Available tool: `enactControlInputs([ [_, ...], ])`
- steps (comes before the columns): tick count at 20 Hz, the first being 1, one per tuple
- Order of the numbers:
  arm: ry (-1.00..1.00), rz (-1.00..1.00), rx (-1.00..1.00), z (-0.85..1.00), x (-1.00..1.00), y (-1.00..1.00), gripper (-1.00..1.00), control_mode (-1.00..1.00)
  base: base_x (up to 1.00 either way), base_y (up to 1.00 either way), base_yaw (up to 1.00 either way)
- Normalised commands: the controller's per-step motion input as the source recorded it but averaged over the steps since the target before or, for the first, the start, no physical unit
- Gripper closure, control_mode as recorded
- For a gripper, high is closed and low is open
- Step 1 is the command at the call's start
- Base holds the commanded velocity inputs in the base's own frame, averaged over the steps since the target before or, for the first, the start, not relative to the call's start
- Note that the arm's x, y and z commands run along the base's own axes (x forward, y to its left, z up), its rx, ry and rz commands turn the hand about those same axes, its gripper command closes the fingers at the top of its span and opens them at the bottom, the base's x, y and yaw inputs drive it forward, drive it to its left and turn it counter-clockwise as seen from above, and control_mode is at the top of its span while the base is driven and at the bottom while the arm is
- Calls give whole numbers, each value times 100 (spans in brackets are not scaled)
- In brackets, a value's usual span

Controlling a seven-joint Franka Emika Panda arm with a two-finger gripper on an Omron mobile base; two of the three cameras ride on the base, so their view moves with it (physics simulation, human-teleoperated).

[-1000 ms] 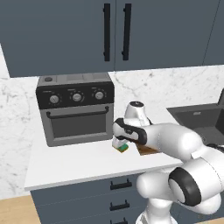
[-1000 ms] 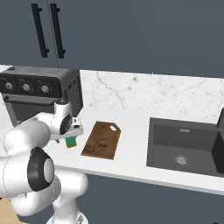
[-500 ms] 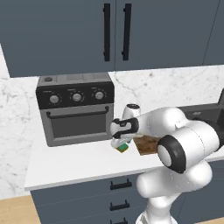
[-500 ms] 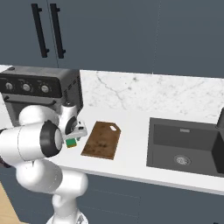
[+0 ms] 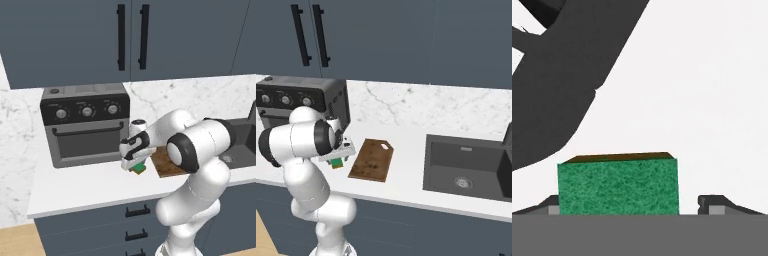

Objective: Pick up the sponge from the counter and clean the cutting board by briefly scrubbing or pressing down on the cutting board. Once finished, release the sponge.

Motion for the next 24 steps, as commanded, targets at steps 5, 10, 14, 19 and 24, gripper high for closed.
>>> enactControlInputs([
  [5,-2,0,-4,-100,-31,26,100,-100,0,0,0],
  [10,-12,1,2,-16,-70,-1,100,-100,0,0,0],
  [14,-5,1,1,84,-24,-18,100,-100,0,0,0],
  [19,1,0,13,97,7,-66,100,-100,0,0,0],
  [24,15,0,14,-31,2,-74,100,-100,0,0,0],
])
